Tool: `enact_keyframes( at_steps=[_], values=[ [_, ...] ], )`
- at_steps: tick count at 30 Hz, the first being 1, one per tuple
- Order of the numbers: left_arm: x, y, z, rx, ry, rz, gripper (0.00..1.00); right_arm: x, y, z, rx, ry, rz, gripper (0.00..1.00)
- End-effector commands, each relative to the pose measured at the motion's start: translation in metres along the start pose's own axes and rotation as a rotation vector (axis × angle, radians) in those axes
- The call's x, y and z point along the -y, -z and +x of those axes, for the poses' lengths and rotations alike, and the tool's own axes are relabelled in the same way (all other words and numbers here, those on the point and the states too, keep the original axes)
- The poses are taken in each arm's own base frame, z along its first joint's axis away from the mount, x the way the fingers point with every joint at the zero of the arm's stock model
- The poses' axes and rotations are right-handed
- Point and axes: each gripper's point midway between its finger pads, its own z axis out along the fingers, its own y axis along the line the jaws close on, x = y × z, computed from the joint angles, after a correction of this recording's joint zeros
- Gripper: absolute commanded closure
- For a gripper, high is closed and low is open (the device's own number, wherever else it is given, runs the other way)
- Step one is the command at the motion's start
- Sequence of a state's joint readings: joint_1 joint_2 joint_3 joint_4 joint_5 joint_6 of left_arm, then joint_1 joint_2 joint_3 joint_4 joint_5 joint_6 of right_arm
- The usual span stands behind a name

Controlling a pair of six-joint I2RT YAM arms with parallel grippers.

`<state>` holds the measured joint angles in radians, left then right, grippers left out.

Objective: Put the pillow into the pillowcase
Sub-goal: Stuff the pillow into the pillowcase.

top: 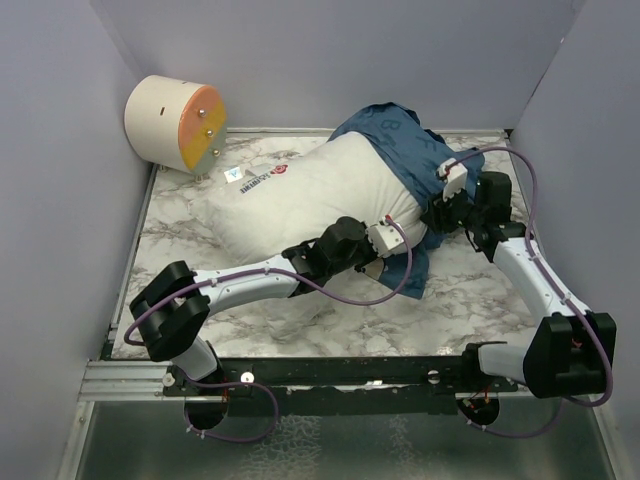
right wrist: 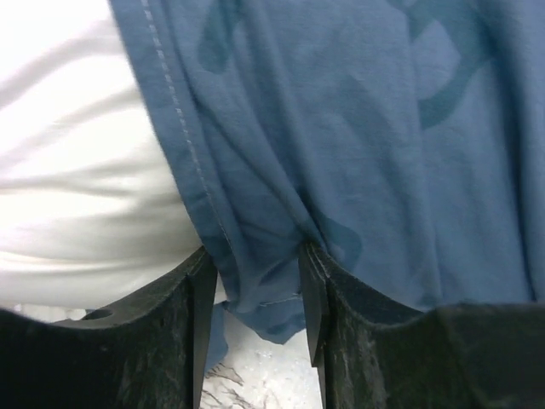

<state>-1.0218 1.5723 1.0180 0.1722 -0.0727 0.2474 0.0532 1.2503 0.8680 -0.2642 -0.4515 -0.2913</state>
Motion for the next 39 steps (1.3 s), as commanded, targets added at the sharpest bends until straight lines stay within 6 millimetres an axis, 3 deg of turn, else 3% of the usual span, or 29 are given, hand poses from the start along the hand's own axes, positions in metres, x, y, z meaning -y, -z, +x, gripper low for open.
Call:
enact_keyframes(
  at_steps=[1,6,9,11,13,16,19,22,25,28,30,32,34,35,37,39],
  values=[
    [0.022,0.012,-0.024,0.083,0.048,0.107,1.00,0.027,0.007,-0.007,0.031,0.031,0.161,0.62],
    [0.021,0.011,-0.028,0.093,0.057,0.116,1.00,0.004,-0.002,-0.004,0.016,0.041,0.007,0.88],
    [0.019,0.008,-0.032,0.102,0.073,0.118,1.00,-0.041,0.009,-0.019,0.082,0.093,-0.246,0.99],
    [0.014,0.004,-0.035,0.106,0.092,0.117,1.00,-0.088,0.036,-0.041,0.206,0.143,-0.497,1.00],
    [0.006,-0.001,-0.040,0.118,0.129,0.117,1.00,-0.138,0.076,-0.066,0.354,0.203,-0.769,1.00],
    [-0.011,-0.010,-0.058,0.152,0.247,0.110,1.00,-0.169,0.112,-0.103,0.462,0.256,-0.973,1.00],
    [-0.040,-0.023,-0.071,0.139,0.369,0.002,1.00,-0.168,0.120,-0.138,0.464,0.225,-1.065,1.00],
    [-0.066,-0.036,-0.069,0.150,0.515,-0.094,1.00,-0.161,0.106,-0.139,0.397,0.131,-1.083,1.00],
    [-0.085,-0.036,-0.065,0.251,0.691,-0.110,1.00,-0.139,0.042,-0.085,0.209,-0.042,-0.871,1.00],
    [-0.085,-0.039,-0.064,0.321,0.795,-0.037,1.00,-0.105,-0.019,-0.005,0.000,-0.137,-0.590,1.00],
    [-0.065,-0.045,-0.066,0.327,0.787,0.087,1.00,-0.093,-0.025,0.013,-0.101,-0.140,-0.583,0.99],
    [-0.047,-0.050,-0.064,0.310,0.786,0.188,1.00,-0.089,-0.026,0.009,-0.091,-0.162,-0.590,0.99],
    [-0.039,-0.048,-0.056,0.277,0.777,0.211,0.87,-0.085,-0.023,0.005,-0.070,-0.129,-0.555,0.91],
    [-0.040,-0.042,-0.052,0.272,0.756,0.195,0.73,-0.082,-0.022,0.004,-0.064,-0.107,-0.532,0.85],
    [-0.043,-0.019,-0.050,0.292,0.690,0.150,0.51,-0.082,-0.017,0.001,-0.034,-0.075,-0.509,0.76],
    [-0.049,0.008,-0.052,0.325,0.610,0.107,0.36,-0.086,-0.010,-0.006,0.000,-0.052,-0.529,0.67]
  ],
)
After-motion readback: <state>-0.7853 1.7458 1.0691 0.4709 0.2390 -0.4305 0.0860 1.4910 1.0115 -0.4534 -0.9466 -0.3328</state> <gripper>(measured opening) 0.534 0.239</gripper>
